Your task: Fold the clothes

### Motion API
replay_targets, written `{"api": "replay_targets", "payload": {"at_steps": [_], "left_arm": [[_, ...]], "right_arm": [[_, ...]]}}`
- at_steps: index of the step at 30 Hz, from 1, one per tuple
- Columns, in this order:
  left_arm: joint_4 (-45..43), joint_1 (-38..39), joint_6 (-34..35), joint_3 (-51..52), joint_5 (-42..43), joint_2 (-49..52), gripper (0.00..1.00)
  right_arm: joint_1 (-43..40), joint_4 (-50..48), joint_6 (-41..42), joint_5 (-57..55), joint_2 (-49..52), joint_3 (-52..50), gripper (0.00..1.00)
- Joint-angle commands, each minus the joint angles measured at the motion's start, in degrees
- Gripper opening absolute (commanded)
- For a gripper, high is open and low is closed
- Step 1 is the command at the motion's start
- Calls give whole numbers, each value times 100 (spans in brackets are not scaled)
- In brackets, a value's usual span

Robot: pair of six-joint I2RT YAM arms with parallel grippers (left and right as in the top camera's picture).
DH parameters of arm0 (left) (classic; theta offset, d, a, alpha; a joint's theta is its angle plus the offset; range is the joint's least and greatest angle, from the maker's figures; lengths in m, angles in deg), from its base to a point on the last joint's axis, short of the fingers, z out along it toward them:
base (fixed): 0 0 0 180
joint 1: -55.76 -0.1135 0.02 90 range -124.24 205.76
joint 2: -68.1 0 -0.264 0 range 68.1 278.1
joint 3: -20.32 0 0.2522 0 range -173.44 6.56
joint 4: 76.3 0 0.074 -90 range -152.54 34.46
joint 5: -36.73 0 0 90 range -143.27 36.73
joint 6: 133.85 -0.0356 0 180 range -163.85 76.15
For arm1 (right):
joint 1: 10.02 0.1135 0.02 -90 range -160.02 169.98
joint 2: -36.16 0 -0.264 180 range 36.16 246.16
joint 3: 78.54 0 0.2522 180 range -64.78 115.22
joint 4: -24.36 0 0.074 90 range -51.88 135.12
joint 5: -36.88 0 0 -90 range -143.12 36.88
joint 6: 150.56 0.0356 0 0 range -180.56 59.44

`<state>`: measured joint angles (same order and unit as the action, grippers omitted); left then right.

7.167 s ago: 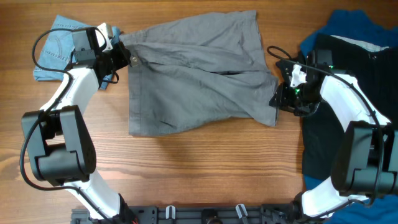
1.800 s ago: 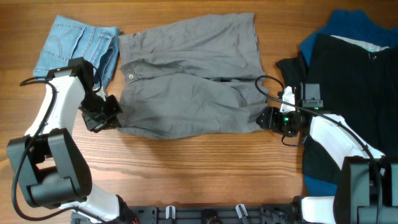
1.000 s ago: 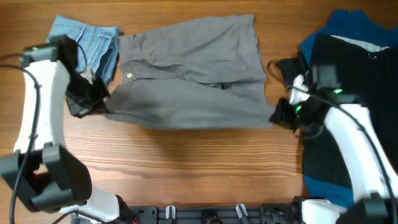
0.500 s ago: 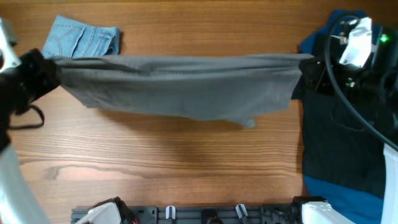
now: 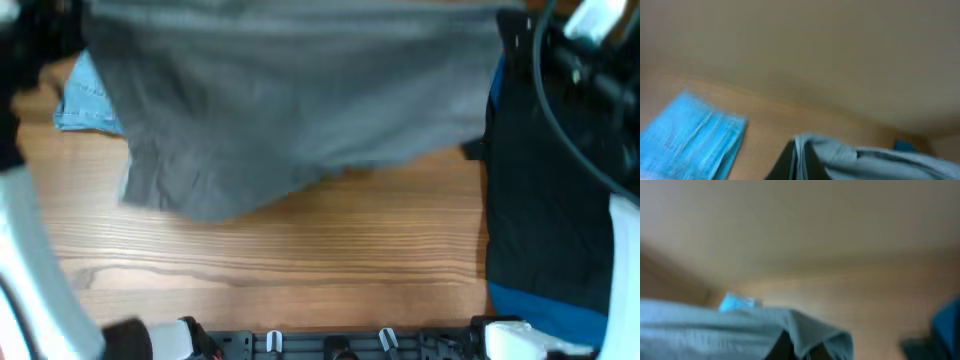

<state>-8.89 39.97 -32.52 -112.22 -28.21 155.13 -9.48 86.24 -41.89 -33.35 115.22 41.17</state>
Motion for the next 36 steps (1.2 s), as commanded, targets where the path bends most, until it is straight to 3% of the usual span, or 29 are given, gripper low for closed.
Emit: {"api": "replay_targets", "payload": {"at_steps": [1,4,6,11,13,17,23,28,32,36], "left_arm": [[-1714,378,750,-267,490,485,4],[-2577,483,826,-879,186,562,4],[-2457,476,752,-1207,72,560,4],[-153,505,-120,-1405,33,518,4],[1091,522,-483,-1401,-472,549,4],[2385,546,-516,-1399,-1145,555,4],[2087,540,-509,-1399,-1491,-446,4],[2081,540,-494,-1399,-2396,-1246,4],[2103,542,-492,-1338,-2374,-758,4],[1797,546,-494,-1338,-1353,688,4]], "right_arm": [[-214,-1005,2,-463,444,317,7],[-496,-1309,92,-437,549,1051,9],[-741,-1257,83,-426,546,1307,9],[-907,201,-525,-236,535,1447,5],[-903,1163,-804,-173,560,1447,4],[-903,2660,-1097,-170,562,1447,4],[-903,2774,-1209,-120,-101,1449,4],[-903,2728,-1095,-195,-861,1447,4],[-903,2671,-925,-131,-461,1445,4],[-903,2330,-800,557,826,1447,4]]}}
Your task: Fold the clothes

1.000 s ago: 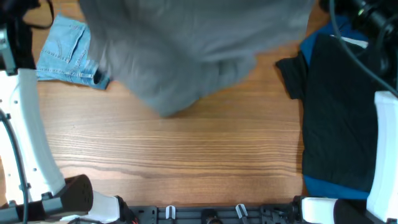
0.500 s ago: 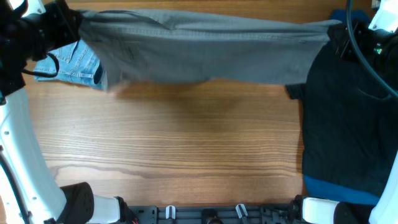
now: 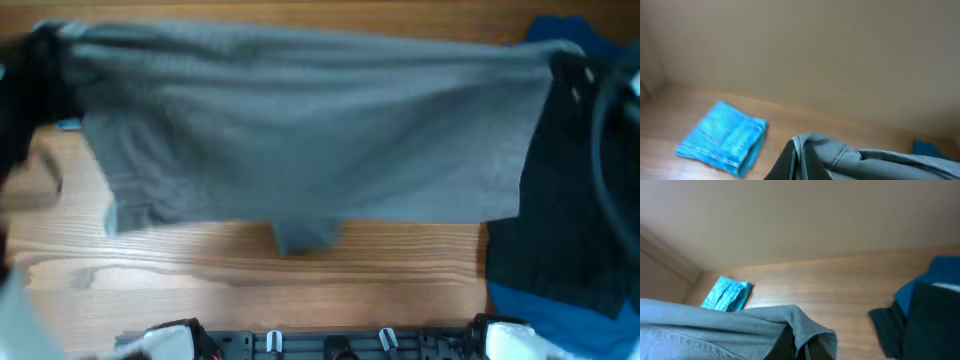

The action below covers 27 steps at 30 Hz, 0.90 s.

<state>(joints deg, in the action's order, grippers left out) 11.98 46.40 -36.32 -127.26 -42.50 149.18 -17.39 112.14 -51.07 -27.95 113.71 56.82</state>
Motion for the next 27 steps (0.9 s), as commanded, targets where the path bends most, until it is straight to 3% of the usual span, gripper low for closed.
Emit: {"api": "replay_targets", "payload": {"at_steps": [1,4,7,9,11,14,16,17,20,24,27], "left_arm": [[-782,-85,-111,164,549,1768,4],[-2763,-31,125,107,1626,2404,4],[-4913,68,962,-52,1827,2420,4],[-5469,136,1099,-334,1832,2352,4],[-5252,186,1082,-949,1794,2271,4],[-3899,280,457,-1187,1768,2203,4],[-2798,326,109,-1174,1550,2229,4],[-2164,348,-26,-1163,1235,2282,4],[-791,365,-337,-1163,697,2529,4],[940,363,-566,-1163,455,3077,4],[1801,363,-584,-1163,275,3346,4]], "right_arm": [[-111,-743,125,444,1410,-118,4],[-195,-2780,977,1617,2118,-90,4],[-560,-5230,2428,2503,2282,26,4],[-863,-6019,2918,2778,2225,155,4],[-1351,-6122,3145,3097,2090,420,4],[-1672,-4931,2492,3335,1928,457,4],[-1652,-3622,1668,3285,1945,455,4],[-1539,-2430,988,2944,1998,448,4],[-1163,-476,-114,1519,2170,437,4],[-448,1132,-363,-678,2555,428,4],[-133,1596,-308,-1342,2627,428,4]]}}
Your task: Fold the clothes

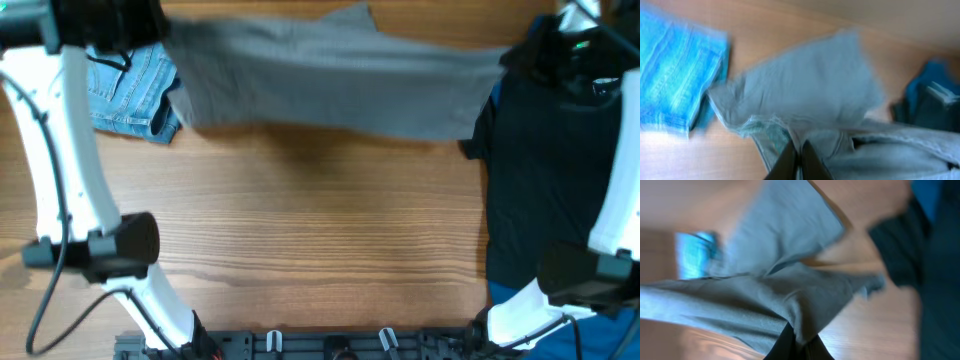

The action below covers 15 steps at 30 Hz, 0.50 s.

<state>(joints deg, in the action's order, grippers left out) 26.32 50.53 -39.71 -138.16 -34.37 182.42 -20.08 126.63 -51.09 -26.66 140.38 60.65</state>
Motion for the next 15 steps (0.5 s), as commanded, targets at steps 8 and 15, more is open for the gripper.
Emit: {"api": "replay_targets", "payload": {"at_steps": [8,15], "left_arm": [[772,120,4,-59,-636,-98,4],[769,466,271,1220,-1215,-903,4]], "right_arm": [[229,363,-173,-1685,-66,46,4],[229,367,-160,-1687,-498,37,4]]}}
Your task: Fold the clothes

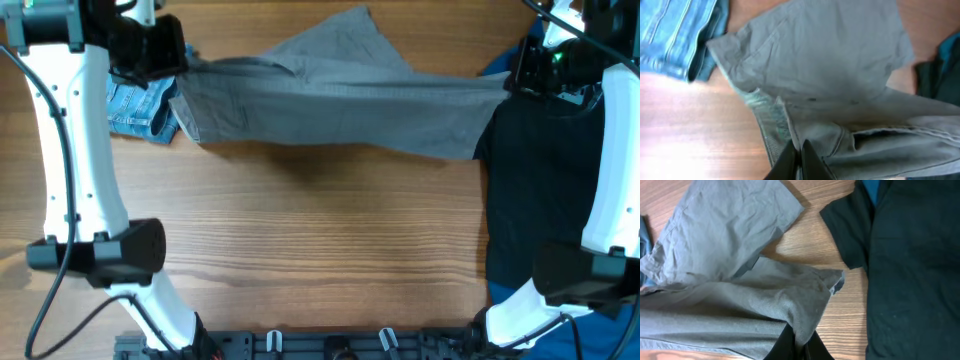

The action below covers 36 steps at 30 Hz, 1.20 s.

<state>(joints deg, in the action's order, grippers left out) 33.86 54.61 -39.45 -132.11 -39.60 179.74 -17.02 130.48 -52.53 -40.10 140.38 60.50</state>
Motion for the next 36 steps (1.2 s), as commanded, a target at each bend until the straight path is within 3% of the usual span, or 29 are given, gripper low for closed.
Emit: {"api": "replay_targets", "payload": {"at_steps": [1,5,9,13,17,22,25,28,36], "left_arm": [[13,57,251,931,-769,-855,4],[-33,57,348,2188,-778,-1563,4],[-542,57,662,3921,-608,-1829,4],[-769,87,815,5027,-28,-1832,4],[-791,245,1113,5746,-9,-1834,4],[-894,387,1561,6227,-214,-1908,4],[-1368,363,1886,6271,-844,-1945,4],[-2083,304,1880,6271,-903,-1943,4],[-3209,299,2028,6273,-2114,-1937,4]], "right_arm": [[-76,-20,20,-350,-660,11,4],[-79,-22,240,-750,-1123,-492,4],[-76,-155,-39,-684,-1056,-1687,4],[-155,-772,31,-911,-1056,-2743,4],[-267,-1550,35,-739,-1047,-2863,5],[-199,-2909,-92,35,-1029,-2865,4],[-94,-3613,-26,256,-887,-2865,4],[87,-4273,-61,564,-573,-2865,4],[656,-6616,-192,1102,334,-2865,8]]}}
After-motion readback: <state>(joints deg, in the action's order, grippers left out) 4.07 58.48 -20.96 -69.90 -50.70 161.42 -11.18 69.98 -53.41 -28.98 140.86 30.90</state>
